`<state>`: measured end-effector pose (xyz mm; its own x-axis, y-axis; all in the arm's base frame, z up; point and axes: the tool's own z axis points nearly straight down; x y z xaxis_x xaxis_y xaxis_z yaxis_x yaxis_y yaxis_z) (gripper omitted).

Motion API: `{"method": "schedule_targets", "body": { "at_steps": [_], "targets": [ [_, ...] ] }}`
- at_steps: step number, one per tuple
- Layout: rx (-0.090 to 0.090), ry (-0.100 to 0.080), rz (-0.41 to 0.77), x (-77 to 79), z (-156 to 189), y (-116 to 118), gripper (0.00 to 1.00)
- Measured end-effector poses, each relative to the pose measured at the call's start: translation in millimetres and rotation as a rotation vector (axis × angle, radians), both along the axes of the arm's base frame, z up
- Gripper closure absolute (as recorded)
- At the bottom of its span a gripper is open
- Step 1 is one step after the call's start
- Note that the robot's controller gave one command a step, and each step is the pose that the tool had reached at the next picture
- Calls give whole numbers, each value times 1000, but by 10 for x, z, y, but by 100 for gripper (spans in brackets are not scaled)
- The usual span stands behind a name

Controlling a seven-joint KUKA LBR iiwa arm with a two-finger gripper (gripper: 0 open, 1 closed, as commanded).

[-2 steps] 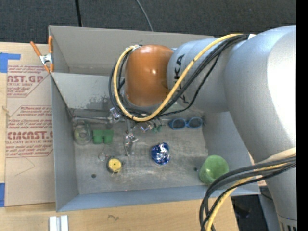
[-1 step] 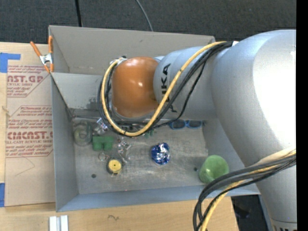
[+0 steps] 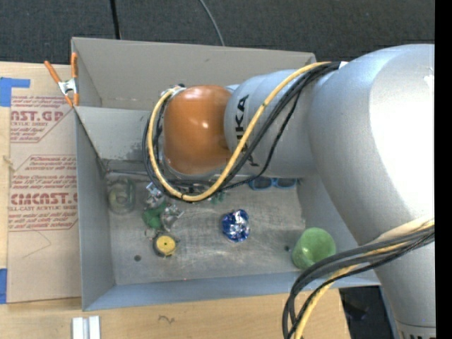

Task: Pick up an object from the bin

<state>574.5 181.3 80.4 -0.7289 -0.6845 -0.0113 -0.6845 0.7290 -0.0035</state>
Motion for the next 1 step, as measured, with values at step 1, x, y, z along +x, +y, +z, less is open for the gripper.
{"method": "schedule_targets", "body": {
  "at_steps": [1],
  "targets": [
    [-1,0,33,-65,1102,-15,100]
  ]
}}
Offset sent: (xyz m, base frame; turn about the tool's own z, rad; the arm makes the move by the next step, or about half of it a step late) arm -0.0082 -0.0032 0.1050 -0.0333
